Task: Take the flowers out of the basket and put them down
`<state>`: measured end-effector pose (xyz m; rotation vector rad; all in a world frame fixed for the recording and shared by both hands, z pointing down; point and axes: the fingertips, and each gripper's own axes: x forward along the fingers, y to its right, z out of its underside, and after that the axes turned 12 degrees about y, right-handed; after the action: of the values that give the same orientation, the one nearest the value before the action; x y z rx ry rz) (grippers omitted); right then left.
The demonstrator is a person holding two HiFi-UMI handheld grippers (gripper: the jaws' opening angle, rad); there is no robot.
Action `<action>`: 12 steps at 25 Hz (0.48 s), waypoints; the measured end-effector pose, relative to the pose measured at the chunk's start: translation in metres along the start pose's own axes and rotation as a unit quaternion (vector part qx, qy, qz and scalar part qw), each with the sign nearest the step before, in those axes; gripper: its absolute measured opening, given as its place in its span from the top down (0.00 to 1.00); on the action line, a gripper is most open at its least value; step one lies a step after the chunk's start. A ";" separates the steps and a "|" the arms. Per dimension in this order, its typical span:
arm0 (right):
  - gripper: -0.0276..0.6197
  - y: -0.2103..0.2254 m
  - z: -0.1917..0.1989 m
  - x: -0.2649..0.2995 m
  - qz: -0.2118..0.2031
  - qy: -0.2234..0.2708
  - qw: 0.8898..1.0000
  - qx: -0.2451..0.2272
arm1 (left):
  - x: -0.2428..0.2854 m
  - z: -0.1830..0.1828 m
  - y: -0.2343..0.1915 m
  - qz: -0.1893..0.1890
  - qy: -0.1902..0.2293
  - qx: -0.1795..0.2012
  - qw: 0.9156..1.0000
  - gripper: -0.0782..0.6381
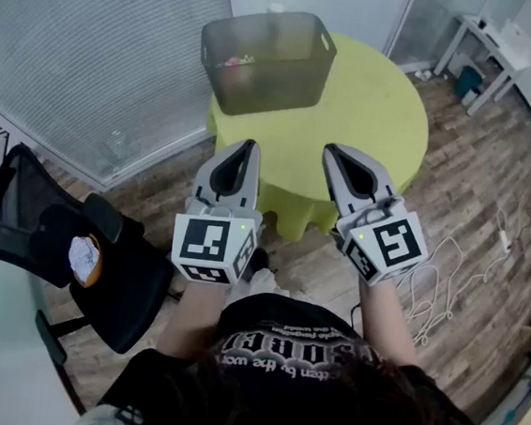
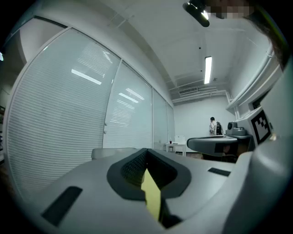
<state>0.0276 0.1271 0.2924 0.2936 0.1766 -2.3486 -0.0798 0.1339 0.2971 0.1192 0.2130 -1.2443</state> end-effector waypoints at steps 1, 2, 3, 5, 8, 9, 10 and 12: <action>0.91 0.002 0.001 0.001 0.001 -0.001 1.000 -0.001 | 0.001 0.001 -0.001 0.000 -0.001 -0.001 1.000 0.89; 0.91 0.003 0.002 0.002 0.003 -0.002 1.000 -0.002 | 0.002 0.001 -0.003 -0.001 -0.001 -0.002 1.000 0.89; 0.91 0.005 0.002 0.003 0.004 -0.002 1.000 -0.002 | 0.004 0.002 -0.004 -0.001 -0.001 -0.003 1.000 0.89; 0.91 0.010 0.003 0.008 0.007 -0.003 1.000 -0.001 | 0.010 0.003 -0.007 0.000 -0.002 -0.004 1.000 0.89; 0.91 0.016 0.006 0.015 0.009 -0.003 1.000 0.007 | 0.019 0.005 -0.011 0.003 -0.004 -0.005 1.000 0.89; 0.91 0.018 0.007 0.017 0.008 -0.002 1.000 0.010 | 0.022 0.006 -0.012 0.004 -0.005 -0.005 1.000 0.89; 0.91 0.020 0.007 0.020 0.008 -0.002 1.000 0.012 | 0.025 0.007 -0.014 0.005 -0.006 -0.005 1.000 0.89; 0.91 0.024 0.011 0.026 0.008 -0.006 1.000 0.012 | 0.032 0.008 -0.018 0.008 -0.007 -0.005 1.000 0.89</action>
<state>0.0244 0.0906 0.2948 0.2915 0.1405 -2.3369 -0.0864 0.0971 0.2984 0.1033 0.2072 -1.2279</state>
